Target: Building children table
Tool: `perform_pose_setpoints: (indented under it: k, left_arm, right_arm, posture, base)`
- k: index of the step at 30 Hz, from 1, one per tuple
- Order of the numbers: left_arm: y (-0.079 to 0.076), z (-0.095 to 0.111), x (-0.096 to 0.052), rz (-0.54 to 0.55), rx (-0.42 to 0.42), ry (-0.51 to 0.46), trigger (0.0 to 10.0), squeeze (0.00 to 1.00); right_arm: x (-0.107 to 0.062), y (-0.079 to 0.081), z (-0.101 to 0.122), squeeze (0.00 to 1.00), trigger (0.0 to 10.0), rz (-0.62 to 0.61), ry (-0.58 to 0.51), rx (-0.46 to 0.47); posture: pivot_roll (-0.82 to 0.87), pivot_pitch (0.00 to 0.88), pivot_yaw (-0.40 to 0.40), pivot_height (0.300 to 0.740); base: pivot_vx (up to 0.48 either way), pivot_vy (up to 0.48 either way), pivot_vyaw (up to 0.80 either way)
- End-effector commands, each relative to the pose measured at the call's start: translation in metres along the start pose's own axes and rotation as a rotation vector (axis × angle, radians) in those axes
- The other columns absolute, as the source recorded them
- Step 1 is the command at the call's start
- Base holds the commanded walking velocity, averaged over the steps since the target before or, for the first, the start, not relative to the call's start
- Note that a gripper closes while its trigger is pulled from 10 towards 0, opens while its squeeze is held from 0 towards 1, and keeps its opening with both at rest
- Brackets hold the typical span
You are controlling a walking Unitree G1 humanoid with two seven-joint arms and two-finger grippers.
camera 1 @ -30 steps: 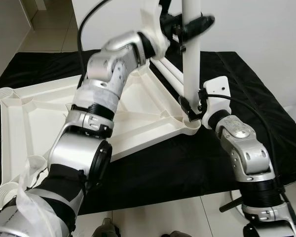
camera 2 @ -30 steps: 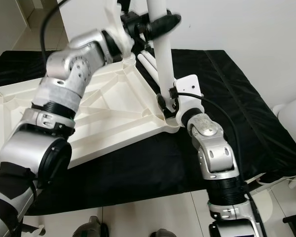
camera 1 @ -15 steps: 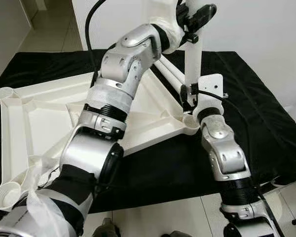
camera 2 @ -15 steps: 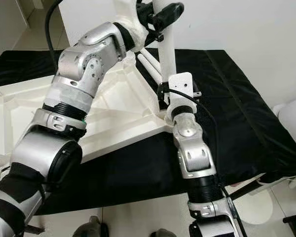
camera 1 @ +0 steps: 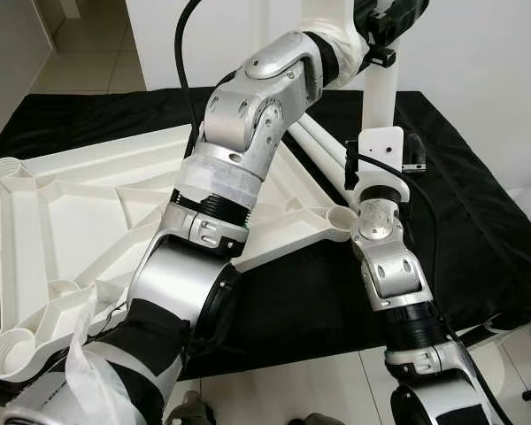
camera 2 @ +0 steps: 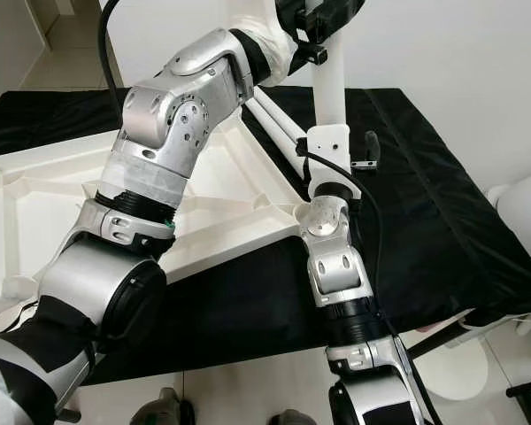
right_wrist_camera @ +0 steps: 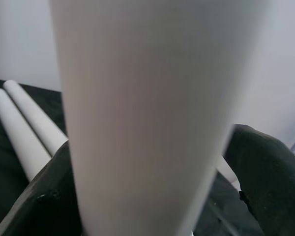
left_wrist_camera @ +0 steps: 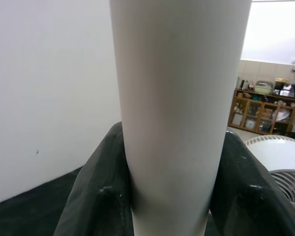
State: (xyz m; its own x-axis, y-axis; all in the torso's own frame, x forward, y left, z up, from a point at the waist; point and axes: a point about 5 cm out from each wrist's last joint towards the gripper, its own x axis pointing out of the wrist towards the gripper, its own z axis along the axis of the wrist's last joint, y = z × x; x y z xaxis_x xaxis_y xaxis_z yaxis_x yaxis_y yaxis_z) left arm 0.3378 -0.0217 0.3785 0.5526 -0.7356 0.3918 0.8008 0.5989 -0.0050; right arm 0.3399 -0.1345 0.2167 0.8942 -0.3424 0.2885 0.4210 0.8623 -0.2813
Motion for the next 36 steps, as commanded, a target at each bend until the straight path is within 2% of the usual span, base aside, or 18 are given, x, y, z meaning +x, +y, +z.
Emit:
perform_pose_setpoints:
  k: [1,18,19,20,21,36]
  left_arm:
    - [-0.003,0.005,0.000,0.038,0.006,-0.010,10.0,0.00]
    - [-0.008,0.006,0.000,0.029,0.009,-0.004,10.0,0.00]
    - [-0.009,0.006,0.000,0.028,0.010,-0.002,10.0,0.00]
    - [-0.009,0.006,0.000,0.028,0.010,-0.002,10.0,0.00]
    - [-0.009,0.005,0.000,0.026,0.010,-0.001,10.0,0.00]
    - [-0.011,0.005,0.000,0.028,0.011,0.000,10.0,0.00]
  right_arm:
    - [0.006,-0.004,0.000,0.00,10.0,-0.042,-0.007,-0.019]
    - [0.014,0.000,0.011,0.00,10.0,-0.058,-0.071,-0.022]
    - [0.014,0.002,0.012,0.00,1.9,-0.051,-0.082,-0.018]
    - [0.014,0.002,0.012,0.00,1.9,-0.051,-0.082,-0.018]
    - [0.014,0.002,0.012,0.00,0.0,-0.052,-0.083,-0.017]
    - [0.015,0.001,0.011,0.00,0.0,-0.065,-0.075,0.018]
  posture:
    - [0.00,0.005,-0.025,0.740]
    - [0.00,0.005,-0.025,0.740]
    - [0.00,0.006,-0.024,0.740]
    - [0.00,0.006,-0.024,0.740]
    - [0.00,0.006,-0.024,0.740]
    - [0.00,0.006,-0.024,0.740]
  base:
    - [0.000,0.000,0.00]
    - [0.000,0.000,0.00]
    - [0.000,0.000,0.00]
    - [0.000,0.000,0.00]
    - [0.000,0.000,0.00]
    - [0.000,0.000,0.00]
